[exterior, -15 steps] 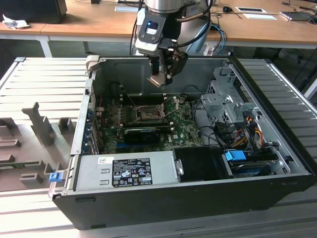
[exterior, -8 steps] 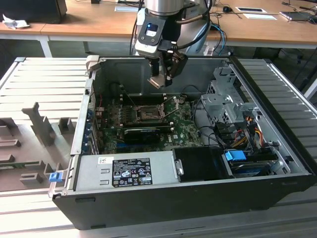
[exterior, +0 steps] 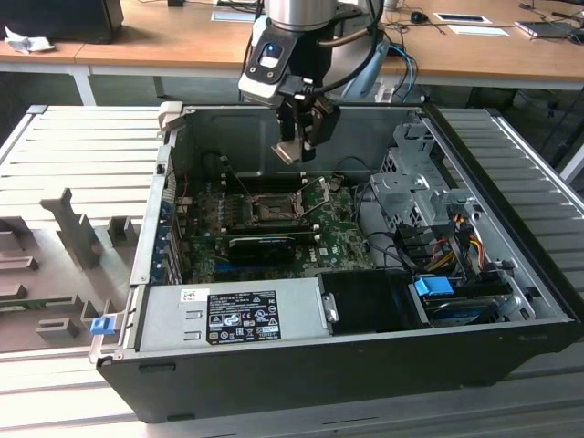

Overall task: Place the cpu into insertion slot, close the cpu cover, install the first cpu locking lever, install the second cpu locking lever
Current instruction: 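Place the cpu into insertion slot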

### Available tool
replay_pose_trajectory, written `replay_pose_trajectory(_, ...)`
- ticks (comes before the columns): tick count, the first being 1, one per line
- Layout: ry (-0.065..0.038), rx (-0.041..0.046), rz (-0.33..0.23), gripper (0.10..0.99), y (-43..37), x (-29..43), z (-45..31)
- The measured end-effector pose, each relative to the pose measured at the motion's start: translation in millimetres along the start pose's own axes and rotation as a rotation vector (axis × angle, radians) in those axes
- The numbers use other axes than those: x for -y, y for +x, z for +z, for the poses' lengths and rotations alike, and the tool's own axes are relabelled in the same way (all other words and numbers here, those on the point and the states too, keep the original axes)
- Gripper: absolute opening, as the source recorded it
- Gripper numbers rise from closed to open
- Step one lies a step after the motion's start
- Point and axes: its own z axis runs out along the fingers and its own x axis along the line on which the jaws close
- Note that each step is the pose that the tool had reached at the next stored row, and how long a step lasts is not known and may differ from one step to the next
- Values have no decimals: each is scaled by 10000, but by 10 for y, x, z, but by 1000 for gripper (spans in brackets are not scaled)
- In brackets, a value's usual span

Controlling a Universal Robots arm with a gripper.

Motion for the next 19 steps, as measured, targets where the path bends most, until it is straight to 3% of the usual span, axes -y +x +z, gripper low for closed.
replay_pose_trajectory(5,-12,48,552,529,0,2,10)
replay_pose_trajectory(9,-33,145,1650,529,-1,3,25)
replay_pose_trajectory(13,-48,128,1784,529,-1,6,53)
replay_pose_trajectory(19,-59,186,2434,529,-2,8,87)
